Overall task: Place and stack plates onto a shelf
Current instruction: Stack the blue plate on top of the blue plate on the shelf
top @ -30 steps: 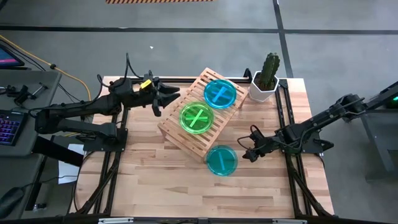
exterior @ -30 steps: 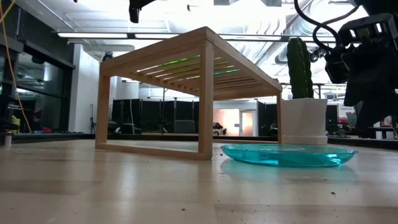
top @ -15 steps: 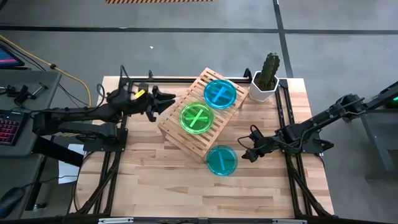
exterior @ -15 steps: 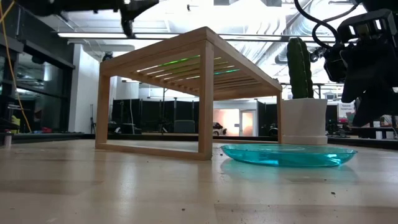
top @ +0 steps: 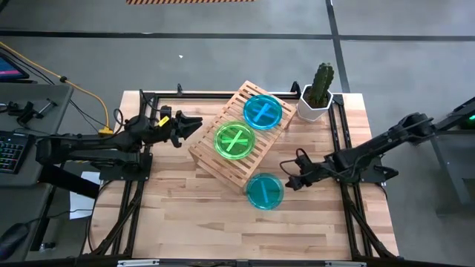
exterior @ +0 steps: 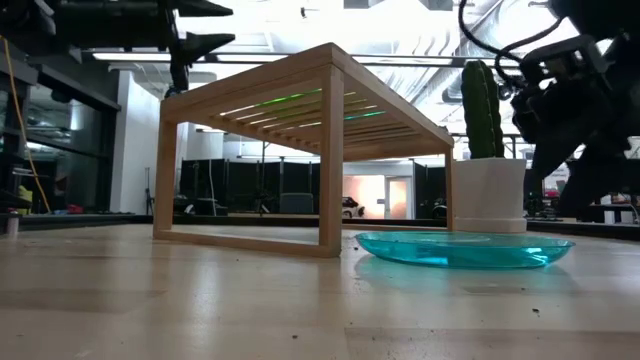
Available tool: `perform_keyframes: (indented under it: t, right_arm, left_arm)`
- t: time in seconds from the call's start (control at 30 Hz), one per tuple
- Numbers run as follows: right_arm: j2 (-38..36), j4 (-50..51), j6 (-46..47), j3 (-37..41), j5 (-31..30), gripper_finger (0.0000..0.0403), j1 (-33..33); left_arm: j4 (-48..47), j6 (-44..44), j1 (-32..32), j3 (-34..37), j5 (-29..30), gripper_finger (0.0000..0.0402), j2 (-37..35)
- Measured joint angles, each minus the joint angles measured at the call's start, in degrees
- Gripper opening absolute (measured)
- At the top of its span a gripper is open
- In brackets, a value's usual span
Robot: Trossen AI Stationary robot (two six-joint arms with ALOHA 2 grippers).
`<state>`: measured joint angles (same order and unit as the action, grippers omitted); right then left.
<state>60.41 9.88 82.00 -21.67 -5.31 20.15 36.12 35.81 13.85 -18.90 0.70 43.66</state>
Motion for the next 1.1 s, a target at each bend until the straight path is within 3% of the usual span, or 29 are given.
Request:
perform_keyframes:
  t: [0.47,0.63,0.9,1.1]
  right_arm:
    - [20.8,-20.1,4.6,-0.2,1.0,0.0203,-1.4]
    - [23.7,-25.1,5.6,-0.2,0.7,0.0146,-1.4]
    - [24.4,-23.9,6.5,-0.1,-0.6,0.0012,-1.4]
    - [17.4,-19.6,4.2,0.1,0.1,0.0002,-0.9]
  left_arm:
    - [-0.2,-0.9,0.0,0.0,1.7,0.0157,0.0]
    - [-0.2,-1.0,0.0,0.0,1.7,0.0156,0.0]
    - [-0.2,-1.1,0.0,0.0,2.5,0.0156,0.0]
    - [-0.2,-1.1,0.0,0.0,3.0,0.0156,0.0]
